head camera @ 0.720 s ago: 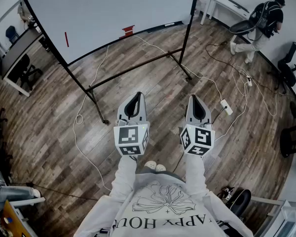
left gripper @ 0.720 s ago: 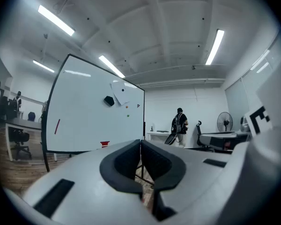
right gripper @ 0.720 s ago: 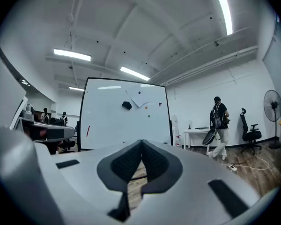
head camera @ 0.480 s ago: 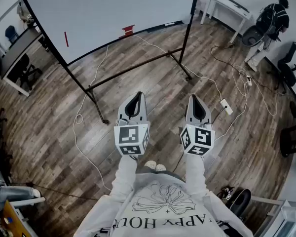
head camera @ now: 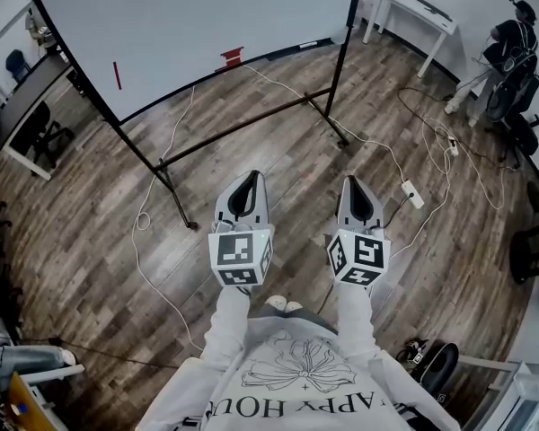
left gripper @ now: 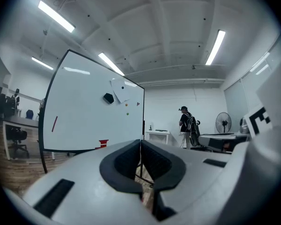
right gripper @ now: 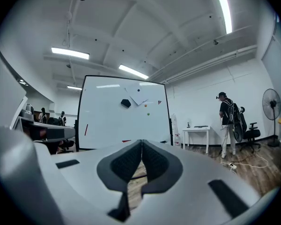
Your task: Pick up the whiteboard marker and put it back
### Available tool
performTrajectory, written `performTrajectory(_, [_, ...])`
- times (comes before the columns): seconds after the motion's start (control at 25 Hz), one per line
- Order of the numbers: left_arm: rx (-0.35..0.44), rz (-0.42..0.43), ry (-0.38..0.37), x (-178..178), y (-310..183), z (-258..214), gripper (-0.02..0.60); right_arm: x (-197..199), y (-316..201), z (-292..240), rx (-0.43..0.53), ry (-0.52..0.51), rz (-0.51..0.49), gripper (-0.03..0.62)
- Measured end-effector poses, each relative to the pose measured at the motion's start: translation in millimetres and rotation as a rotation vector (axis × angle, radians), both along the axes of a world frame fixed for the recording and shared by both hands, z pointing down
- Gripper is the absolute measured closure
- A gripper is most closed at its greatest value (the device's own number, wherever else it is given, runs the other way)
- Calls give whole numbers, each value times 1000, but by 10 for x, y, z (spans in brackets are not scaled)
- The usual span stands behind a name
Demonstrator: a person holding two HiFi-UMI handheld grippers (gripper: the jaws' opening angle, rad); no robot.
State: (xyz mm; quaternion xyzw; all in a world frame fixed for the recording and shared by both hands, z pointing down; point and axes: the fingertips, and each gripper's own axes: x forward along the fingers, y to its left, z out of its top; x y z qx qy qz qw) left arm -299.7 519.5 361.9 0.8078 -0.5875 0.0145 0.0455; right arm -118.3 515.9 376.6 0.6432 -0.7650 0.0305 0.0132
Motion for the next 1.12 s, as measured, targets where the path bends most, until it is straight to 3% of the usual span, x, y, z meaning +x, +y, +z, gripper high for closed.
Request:
performTrajectory(0.36, [-24, 31, -19, 67, -252, 141, 575, 6, -189, 198, -34, -6, 21, 591])
performTrajectory(0.64, [-36, 19, -19, 194, -712, 217, 575, 144, -632, 261, -42, -8, 12, 591])
performTrajectory(1.12, [-26, -38, -26, 951, -2258, 228, 575, 939, -2292, 210, -16, 9, -46, 591])
